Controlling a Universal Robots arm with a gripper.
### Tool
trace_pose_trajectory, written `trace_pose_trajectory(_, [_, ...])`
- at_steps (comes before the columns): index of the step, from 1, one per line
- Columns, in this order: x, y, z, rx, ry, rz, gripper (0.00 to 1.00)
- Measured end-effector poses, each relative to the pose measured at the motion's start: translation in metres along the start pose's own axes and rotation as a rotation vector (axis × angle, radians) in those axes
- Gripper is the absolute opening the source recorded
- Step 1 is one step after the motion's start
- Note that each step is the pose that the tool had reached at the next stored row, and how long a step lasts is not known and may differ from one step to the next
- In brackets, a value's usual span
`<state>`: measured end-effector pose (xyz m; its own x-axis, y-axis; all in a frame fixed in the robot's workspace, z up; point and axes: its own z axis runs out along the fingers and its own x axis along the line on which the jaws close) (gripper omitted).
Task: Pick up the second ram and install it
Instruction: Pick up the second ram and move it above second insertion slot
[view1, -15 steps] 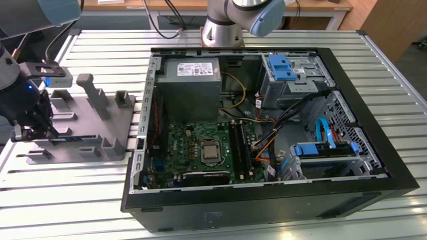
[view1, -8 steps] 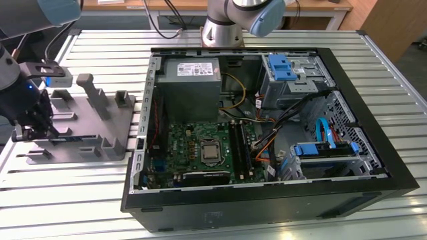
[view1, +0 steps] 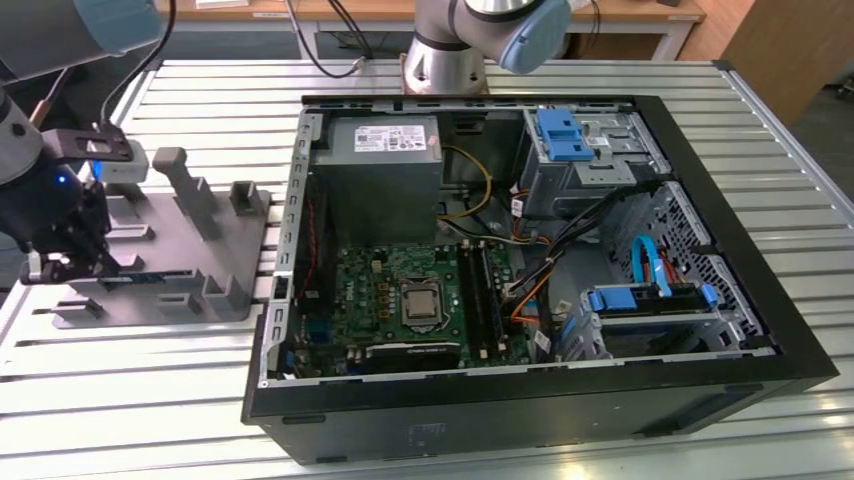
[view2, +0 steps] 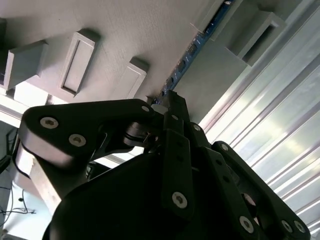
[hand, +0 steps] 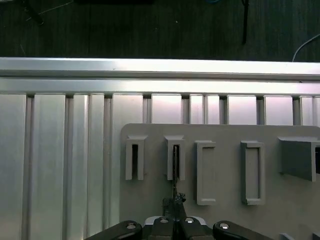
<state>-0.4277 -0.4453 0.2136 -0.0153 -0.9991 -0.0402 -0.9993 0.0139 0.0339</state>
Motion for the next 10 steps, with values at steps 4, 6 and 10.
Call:
trace_pose_trajectory(4, [0.0000, -0.0001, 0.0002, 0.0005, 0.0042, 0.010, 0.10])
trace_pose_trajectory(6, [0.0000, -0.0002, 0.0002, 0.0005, 0.0042, 0.010, 0.10])
trace_pose_trajectory(10, [-0.0001, -0.0002, 0.0002, 0.0006, 0.0042, 0.010, 0.11])
